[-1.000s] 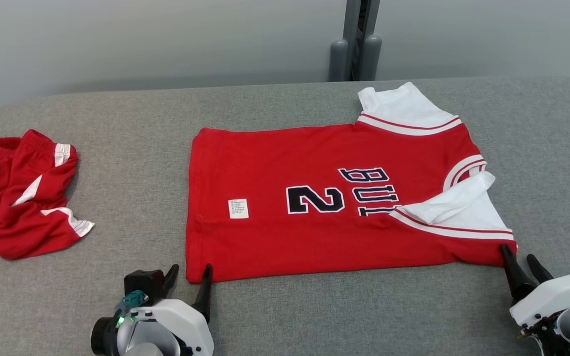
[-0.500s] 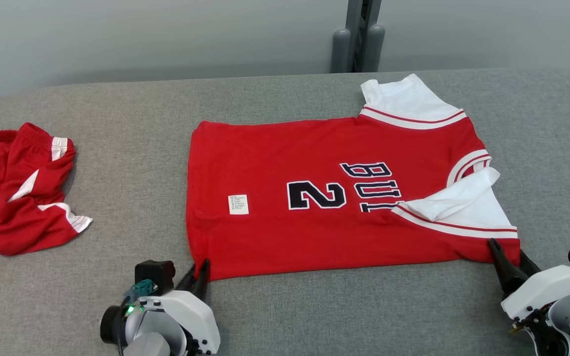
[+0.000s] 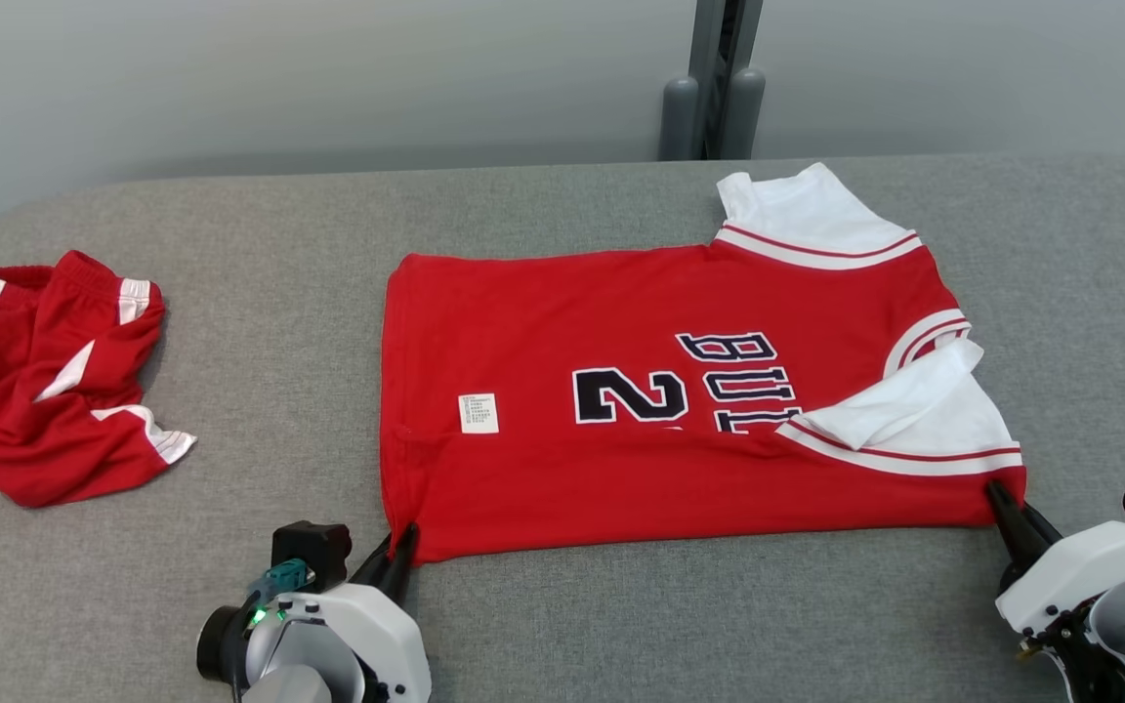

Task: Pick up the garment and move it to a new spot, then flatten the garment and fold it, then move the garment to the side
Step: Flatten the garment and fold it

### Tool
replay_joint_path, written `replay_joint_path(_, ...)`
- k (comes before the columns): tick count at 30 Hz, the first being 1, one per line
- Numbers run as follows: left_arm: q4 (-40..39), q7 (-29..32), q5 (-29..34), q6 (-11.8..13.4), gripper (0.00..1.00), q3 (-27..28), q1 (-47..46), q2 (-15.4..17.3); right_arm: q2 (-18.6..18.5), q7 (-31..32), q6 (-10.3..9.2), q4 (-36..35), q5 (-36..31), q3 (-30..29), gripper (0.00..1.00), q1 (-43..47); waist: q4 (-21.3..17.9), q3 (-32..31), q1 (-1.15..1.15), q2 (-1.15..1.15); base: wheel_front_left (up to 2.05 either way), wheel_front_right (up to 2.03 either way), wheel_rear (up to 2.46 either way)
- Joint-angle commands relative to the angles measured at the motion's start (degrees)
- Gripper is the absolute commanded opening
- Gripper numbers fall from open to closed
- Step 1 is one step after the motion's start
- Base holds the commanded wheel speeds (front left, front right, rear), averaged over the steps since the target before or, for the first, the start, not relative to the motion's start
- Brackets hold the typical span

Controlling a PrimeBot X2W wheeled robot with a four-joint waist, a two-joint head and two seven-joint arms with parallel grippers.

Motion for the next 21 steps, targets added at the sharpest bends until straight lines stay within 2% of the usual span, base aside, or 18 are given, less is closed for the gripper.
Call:
replay_joint_path(1,0.2,-0.2,0.4,-0.2,0.0,-0.1,0.3,0.9,-0.8,0.2,0.01,-0.2,0.4,0.1,0.0,0.6,0.0,-0.6,0.0,0.0,0.0,0.0,0.0)
replay_joint_path(9,-1.8,1.9,0.6,-1.4,0.0,-1.4,2.6,4.1,-4.1,4.7,0.0,-2.2,2.3,2.6,0.0,2.9,-0.5,-3.9,0.0,0.0,0.0,0.0,0.0)
replay_joint_path(15,-5.9,4.7,0.7,-2.8,0.0,-3.0,5.4,7.3,-6.9,9.0,0.0,-7.5,5.4,3.5,0.0,6.2,-0.7,-6.0,0.0,0.0,0.0,0.0,0.0)
replay_joint_path(21,-11.4,8.0,1.3,-2.1,0.0,-4.4,8.8,11.2,-10.2,13.7,0.0,-12.1,8.1,3.6,0.0,10.6,-1.0,-7.7,0.0,0.0,0.0,0.0,0.0)
